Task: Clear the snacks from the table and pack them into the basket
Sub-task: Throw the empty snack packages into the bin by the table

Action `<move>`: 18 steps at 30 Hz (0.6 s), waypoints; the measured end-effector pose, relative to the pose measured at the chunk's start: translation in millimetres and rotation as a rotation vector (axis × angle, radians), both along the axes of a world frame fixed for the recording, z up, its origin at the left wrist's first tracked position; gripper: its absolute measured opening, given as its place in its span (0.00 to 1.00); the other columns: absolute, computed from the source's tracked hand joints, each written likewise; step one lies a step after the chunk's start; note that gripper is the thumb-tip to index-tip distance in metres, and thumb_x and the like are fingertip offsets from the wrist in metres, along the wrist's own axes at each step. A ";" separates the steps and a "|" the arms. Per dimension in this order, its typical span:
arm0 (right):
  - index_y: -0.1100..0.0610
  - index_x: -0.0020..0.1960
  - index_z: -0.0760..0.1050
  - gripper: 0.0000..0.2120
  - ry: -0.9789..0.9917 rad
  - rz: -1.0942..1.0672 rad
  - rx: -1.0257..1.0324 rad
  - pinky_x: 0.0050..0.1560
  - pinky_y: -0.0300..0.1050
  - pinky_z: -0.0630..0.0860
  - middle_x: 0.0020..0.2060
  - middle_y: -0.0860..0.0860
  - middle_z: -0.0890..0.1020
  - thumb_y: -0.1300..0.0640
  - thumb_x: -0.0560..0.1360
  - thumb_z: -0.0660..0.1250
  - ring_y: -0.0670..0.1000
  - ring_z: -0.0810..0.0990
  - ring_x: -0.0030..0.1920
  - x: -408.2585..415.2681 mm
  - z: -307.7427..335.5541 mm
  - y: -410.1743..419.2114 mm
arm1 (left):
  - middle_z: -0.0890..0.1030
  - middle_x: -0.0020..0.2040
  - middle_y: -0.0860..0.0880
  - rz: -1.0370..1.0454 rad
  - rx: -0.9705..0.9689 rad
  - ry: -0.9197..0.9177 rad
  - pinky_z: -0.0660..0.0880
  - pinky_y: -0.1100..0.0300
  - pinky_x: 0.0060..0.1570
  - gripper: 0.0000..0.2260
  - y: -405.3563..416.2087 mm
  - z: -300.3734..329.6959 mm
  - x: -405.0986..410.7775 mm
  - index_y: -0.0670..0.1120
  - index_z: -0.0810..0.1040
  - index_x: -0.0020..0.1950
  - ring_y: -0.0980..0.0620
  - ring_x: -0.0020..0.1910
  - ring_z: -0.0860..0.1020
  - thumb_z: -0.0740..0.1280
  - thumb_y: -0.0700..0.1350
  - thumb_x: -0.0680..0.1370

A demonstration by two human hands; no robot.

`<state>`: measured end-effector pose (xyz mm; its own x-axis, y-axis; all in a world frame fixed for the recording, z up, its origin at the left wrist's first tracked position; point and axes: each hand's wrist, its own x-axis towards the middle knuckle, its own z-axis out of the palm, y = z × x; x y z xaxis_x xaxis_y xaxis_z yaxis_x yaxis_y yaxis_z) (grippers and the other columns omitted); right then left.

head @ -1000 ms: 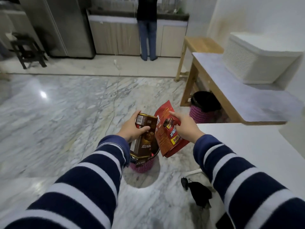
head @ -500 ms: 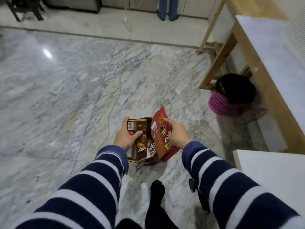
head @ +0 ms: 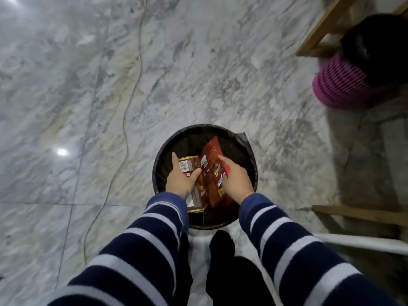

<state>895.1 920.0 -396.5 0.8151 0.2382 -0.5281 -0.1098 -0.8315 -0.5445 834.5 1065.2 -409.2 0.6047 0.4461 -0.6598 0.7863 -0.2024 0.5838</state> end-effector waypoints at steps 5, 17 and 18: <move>0.46 0.74 0.63 0.30 0.120 0.013 -0.117 0.64 0.44 0.68 0.76 0.54 0.58 0.67 0.75 0.61 0.56 0.68 0.71 14.1 -75.8 3.1 | 0.64 0.74 0.41 -0.195 -0.001 0.163 0.68 0.54 0.65 0.42 8.7 -64.6 9.4 0.50 0.39 0.78 0.41 0.68 0.69 0.67 0.54 0.76; 0.49 0.70 0.68 0.24 0.155 0.204 -0.144 0.64 0.47 0.72 0.70 0.53 0.67 0.61 0.76 0.64 0.55 0.72 0.67 20.3 111.7 -14.2 | 0.75 0.66 0.45 -0.537 0.124 0.181 0.69 0.57 0.60 0.24 -10.6 130.1 29.6 0.45 0.65 0.73 0.46 0.64 0.74 0.64 0.47 0.78; 0.49 0.71 0.68 0.24 0.146 0.216 -0.140 0.64 0.47 0.72 0.70 0.53 0.68 0.61 0.76 0.64 0.55 0.72 0.67 25.0 142.1 -19.1 | 0.74 0.67 0.45 -0.569 0.146 0.167 0.69 0.56 0.62 0.24 -13.7 158.1 33.7 0.46 0.65 0.73 0.46 0.64 0.73 0.64 0.47 0.78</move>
